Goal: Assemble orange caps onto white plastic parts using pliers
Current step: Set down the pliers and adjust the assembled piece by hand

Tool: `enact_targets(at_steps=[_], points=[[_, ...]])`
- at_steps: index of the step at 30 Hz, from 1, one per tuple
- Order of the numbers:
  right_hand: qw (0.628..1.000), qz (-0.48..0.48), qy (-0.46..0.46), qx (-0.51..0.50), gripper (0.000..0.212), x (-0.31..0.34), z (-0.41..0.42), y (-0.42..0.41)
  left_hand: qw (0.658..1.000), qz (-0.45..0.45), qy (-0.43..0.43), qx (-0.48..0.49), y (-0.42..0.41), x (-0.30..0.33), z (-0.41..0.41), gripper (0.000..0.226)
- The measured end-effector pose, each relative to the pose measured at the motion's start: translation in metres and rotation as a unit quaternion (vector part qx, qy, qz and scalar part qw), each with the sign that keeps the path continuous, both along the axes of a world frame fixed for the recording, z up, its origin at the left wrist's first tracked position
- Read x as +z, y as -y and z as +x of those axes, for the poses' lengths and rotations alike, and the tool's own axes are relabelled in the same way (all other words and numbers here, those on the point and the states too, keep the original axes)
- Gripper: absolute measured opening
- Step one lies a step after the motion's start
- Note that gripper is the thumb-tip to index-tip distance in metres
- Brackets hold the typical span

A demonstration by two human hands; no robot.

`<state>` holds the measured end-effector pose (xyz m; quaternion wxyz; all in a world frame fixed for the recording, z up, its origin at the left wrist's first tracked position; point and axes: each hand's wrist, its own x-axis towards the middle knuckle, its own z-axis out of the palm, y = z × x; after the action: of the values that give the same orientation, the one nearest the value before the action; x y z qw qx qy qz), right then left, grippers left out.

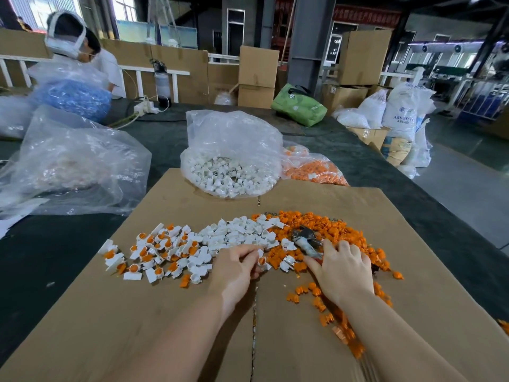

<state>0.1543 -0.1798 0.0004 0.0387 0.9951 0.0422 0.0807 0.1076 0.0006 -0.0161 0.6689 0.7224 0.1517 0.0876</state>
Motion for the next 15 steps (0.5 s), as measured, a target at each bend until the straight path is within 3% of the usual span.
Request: enact_targets(at_steps=[3,6,9,15], points=[[0.995,-0.04,0.078,0.048,0.048,0.006,-0.008,-0.01,1.0,0.009,-0.007,-0.01,-0.001,0.001,0.001,0.021],[0.954,0.064,0.198,0.218,0.037,0.001,-0.016,-0.028,1.0,-0.012,-0.003,-0.014,-0.001,0.002,0.003,0.016],[0.923,0.14,0.19,0.304,0.03,-0.004,-0.024,-0.043,0.999,0.026,0.005,-0.022,0.0,0.003,0.004,0.009],[0.906,0.252,0.173,0.293,0.02,-0.01,-0.027,-0.049,0.997,0.038,-0.005,-0.067,-0.007,0.004,-0.007,0.028]])
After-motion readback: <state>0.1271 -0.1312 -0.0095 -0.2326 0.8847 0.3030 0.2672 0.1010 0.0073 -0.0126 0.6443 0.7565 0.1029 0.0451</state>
